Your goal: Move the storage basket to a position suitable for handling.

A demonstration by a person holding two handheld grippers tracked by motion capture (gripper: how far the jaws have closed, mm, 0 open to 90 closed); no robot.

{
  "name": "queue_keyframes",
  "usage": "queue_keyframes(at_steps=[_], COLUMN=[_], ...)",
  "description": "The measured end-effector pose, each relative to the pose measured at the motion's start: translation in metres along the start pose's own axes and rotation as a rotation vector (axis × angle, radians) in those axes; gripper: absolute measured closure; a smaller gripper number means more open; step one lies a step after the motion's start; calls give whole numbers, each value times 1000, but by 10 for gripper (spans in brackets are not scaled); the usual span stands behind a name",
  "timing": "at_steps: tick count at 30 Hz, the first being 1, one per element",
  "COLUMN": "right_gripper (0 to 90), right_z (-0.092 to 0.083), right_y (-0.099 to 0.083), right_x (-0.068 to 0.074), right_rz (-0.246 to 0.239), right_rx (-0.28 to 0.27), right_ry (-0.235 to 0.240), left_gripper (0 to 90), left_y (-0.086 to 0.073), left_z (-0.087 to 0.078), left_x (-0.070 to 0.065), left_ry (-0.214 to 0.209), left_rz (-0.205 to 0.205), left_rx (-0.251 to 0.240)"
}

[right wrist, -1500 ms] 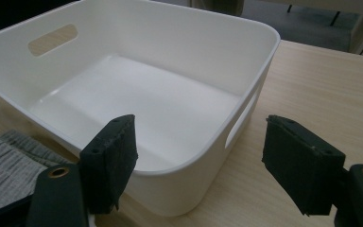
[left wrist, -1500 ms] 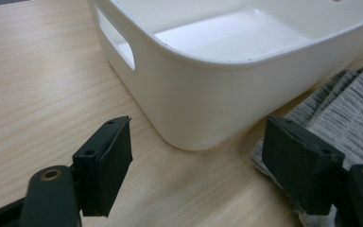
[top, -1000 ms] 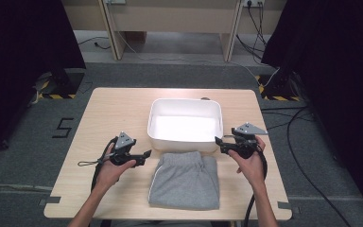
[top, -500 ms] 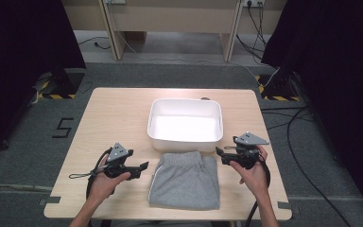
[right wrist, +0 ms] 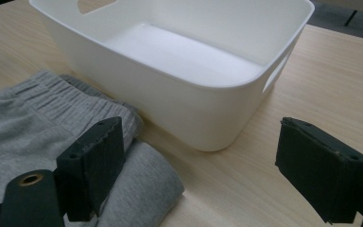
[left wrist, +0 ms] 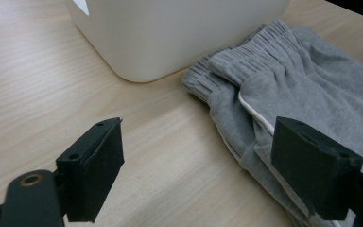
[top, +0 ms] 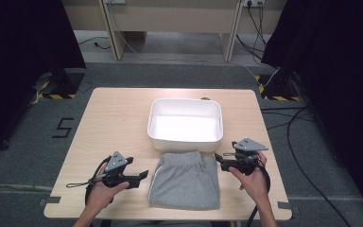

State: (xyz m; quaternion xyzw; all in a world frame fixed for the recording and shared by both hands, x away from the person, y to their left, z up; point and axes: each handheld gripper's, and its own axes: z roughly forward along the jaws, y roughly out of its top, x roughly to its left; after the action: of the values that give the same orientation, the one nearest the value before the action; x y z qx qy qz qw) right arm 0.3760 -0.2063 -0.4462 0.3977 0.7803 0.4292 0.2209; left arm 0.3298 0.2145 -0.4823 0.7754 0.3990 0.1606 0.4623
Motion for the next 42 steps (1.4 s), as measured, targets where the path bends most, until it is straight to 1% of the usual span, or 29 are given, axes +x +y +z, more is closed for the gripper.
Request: queue_keyframes(at_steps=[2, 4, 5, 7, 19, 20, 24, 26, 27, 29, 30, 33, 35, 36, 37, 39, 42], right_gripper=[167, 167, 168, 175, 181, 184, 186, 188, 188, 189, 189, 188, 188, 188, 188, 187, 186], right_z=[-1, 0, 1, 2, 2, 3, 7, 9, 12, 14, 14, 16, 16, 16, 17, 19, 21], right_y=[-2, -3, -5, -7, -10, -12, -15, -16, -17, -18, -18, -18, -18, -18, -18, -18, -18], right_x=[2, 3, 5, 7, 11, 12, 12, 12, 13, 13, 13, 15, 16, 16, 19, 20, 21], right_rz=[-3, -4, -6, -15, -20, -15, -18, -17, -21, -23, -23, -26, -35, -35, -39, -41, -38], right_rx=[3, 3, 9, 13, 19, 26, 31, 39, 48, 51, 51, 58, 61, 61, 62, 70, 74], right_ry=[14, 18, 29, 33, 53, 61, 64, 69, 74, 80, 80, 87, 90, 90, 98, 102, 108], left_gripper=[174, 174, 174, 173, 170, 170, 170, 169, 168, 167, 167, 166, 166, 166, 166, 166, 166], left_y=[-4, -5, -7, -8, -18, -19, -23, -24, -25, -25, -25, -27, -31, -31, -33, -32, -32], left_z=[0, 0, -1, -1, -4, -4, -6, -6, -7, -7, -7, -4, -1, -1, 1, 2, 3], left_x=[-2, -3, -4, -5, -17, -19, -22, -23, -24, -25, -25, -30, -34, -34, -37, -39, -40], left_ry=[-1, -3, -5, -6, -29, -33, -45, -47, -58, -64, -69, -77, -81, -81, -88, -91, -92], left_rz=[-1, -3, -2, -2, 7, 9, 6, 1, -6, -11, -15, -10, 3, 3, 0, 5, 3], left_rx=[2, 4, 8, 7, 18, 20, 21, 23, 25, 26, 25, 34, 54, 54, 62, 65, 64])
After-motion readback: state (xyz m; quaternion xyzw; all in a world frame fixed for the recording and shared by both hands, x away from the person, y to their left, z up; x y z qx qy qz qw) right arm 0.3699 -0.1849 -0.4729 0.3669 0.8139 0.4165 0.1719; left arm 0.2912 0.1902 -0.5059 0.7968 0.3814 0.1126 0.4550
